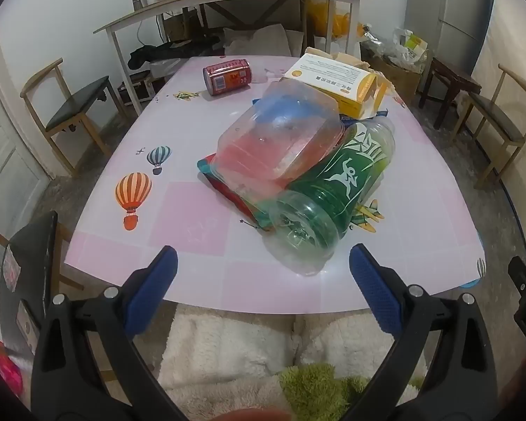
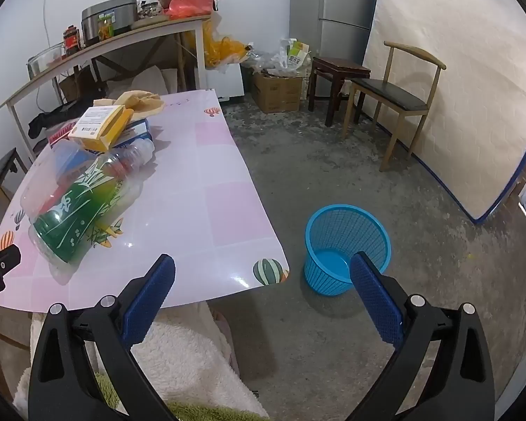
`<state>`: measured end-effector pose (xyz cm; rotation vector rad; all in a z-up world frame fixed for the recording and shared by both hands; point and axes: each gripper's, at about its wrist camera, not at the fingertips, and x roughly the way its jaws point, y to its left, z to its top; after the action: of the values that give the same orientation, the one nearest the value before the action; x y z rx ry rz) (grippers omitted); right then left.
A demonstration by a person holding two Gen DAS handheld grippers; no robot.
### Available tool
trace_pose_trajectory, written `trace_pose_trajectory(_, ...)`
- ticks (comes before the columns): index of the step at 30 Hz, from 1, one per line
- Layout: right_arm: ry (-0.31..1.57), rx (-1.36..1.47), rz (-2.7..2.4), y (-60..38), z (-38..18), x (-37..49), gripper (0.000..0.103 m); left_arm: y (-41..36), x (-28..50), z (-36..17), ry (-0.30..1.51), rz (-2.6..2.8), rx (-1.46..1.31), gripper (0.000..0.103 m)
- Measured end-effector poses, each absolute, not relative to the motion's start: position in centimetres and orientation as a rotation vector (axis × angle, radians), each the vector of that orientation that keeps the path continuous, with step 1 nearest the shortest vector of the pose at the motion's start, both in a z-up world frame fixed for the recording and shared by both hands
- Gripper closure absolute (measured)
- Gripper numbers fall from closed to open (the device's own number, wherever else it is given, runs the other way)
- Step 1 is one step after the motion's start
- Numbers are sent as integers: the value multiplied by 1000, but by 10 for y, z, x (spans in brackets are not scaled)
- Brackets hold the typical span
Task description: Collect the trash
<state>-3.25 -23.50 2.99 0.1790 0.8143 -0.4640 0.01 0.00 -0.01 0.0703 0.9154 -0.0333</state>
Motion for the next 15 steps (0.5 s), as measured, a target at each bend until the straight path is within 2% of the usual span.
trace_pose_trajectory(1, 815, 179, -464, -235, 30, -33, 6, 0, 0, 0, 912, -34, 69, 9)
trace_pose_trajectory(15, 814, 179, -464, -235, 31, -33, 6, 1, 0, 0, 922, -39, 63, 9)
